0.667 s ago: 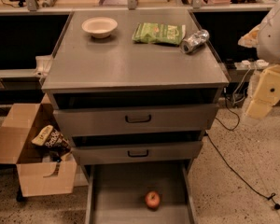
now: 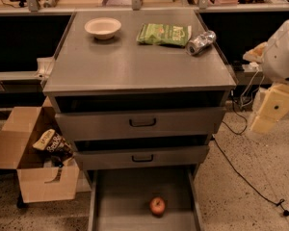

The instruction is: Pick apple from bottom drawer and place on counter

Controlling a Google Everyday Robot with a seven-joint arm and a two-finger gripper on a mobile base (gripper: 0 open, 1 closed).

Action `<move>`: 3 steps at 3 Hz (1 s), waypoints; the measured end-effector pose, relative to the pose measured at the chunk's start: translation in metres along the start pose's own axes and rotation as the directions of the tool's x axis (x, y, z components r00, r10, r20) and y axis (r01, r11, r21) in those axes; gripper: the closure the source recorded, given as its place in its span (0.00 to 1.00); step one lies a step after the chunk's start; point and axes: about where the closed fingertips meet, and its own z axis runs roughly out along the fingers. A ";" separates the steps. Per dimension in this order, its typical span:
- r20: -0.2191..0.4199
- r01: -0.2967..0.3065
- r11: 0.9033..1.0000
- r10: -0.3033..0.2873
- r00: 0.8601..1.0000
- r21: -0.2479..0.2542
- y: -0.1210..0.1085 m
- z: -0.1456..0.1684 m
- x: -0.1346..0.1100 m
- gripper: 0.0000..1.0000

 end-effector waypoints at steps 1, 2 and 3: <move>0.100 0.003 0.999 0.000 0.995 -0.033 0.015 0.055 0.018 0.00; 0.248 -0.045 0.997 0.061 0.967 -0.069 0.040 0.128 0.036 0.00; 0.341 -0.115 0.985 0.153 0.928 -0.129 0.063 0.190 0.041 0.00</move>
Offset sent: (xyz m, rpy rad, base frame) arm -0.0093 -0.0021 -0.1983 0.3938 -0.0067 0.0191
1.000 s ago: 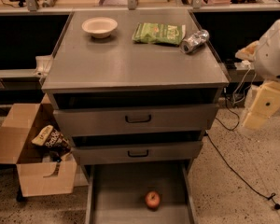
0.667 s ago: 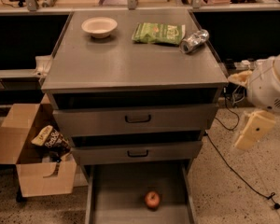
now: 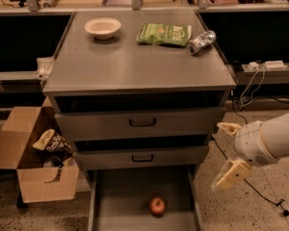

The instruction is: Pick apple from bottom drawer and place on counter

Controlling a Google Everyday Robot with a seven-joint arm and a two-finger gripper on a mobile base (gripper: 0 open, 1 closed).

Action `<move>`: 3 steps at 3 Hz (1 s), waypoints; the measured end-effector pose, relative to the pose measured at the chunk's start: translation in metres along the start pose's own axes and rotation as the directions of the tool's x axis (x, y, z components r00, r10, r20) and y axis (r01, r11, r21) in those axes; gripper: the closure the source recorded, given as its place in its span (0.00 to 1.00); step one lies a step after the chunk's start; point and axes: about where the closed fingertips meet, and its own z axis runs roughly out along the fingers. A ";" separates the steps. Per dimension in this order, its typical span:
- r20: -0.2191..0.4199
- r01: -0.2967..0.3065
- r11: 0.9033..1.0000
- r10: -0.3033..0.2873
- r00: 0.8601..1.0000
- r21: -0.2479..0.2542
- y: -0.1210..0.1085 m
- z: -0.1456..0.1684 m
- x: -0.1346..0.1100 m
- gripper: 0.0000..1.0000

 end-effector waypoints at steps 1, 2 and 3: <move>-0.001 0.002 1.000 -0.002 1.000 0.000 0.000 -0.001 -0.001 0.00; 0.010 -0.012 1.000 0.012 1.000 -0.009 0.001 0.015 0.007 0.00; 0.063 -0.022 0.999 0.024 0.998 -0.030 0.011 0.060 0.028 0.00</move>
Offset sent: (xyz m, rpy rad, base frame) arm 0.0033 0.0039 -0.0398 0.0390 0.0242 -0.0163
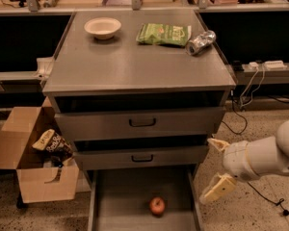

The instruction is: Pick apple from bottom drawer and place on counter

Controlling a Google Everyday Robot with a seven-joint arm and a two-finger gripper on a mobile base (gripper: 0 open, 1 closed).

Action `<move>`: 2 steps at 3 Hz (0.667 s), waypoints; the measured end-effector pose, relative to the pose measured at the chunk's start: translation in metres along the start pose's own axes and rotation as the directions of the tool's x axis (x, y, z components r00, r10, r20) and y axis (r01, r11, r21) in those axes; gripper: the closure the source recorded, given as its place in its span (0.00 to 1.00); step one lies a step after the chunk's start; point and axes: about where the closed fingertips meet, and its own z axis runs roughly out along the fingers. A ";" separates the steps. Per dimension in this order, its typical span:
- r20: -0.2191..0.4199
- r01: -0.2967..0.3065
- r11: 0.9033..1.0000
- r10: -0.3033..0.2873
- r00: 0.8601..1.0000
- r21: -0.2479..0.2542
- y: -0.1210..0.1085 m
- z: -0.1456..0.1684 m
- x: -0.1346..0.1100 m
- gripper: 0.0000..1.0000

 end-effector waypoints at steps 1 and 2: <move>0.082 0.004 1.000 -0.003 0.997 -0.007 0.002 0.053 0.030 0.00; 0.119 0.026 1.000 -0.025 0.993 -0.004 0.007 0.100 0.054 0.00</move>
Offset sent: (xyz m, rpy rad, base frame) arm 0.0103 0.0328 -0.1797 0.1275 -0.1030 0.0349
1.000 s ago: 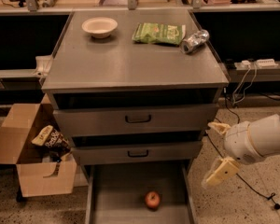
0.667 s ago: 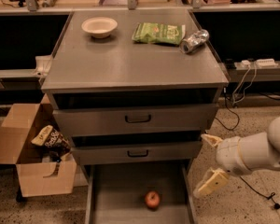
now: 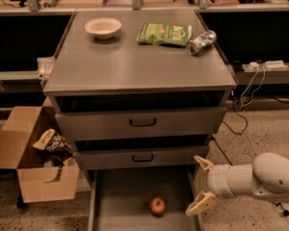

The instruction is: Pick apple from bottom drawer and place on counter

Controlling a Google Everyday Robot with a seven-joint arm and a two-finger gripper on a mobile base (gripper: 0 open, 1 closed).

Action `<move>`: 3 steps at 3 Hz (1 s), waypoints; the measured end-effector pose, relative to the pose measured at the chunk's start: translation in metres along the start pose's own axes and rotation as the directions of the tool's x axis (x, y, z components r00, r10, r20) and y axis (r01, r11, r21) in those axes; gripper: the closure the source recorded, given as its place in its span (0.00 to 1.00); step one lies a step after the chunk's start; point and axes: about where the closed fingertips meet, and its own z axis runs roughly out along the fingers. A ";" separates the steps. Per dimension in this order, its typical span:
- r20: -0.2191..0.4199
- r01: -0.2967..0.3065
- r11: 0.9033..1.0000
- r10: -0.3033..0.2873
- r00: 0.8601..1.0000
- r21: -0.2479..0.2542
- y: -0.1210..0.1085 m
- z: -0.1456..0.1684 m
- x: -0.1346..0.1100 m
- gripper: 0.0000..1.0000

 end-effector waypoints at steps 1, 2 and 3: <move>-0.001 0.012 1.000 -0.012 1.000 0.012 0.000 0.040 0.031 0.00; -0.032 0.009 1.000 -0.008 0.999 0.019 -0.001 0.081 0.061 0.00; -0.028 0.010 1.000 -0.010 1.000 0.020 -0.002 0.083 0.063 0.00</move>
Offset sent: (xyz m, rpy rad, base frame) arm 0.0187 0.0186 -0.1603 -0.0867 0.0188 -0.0184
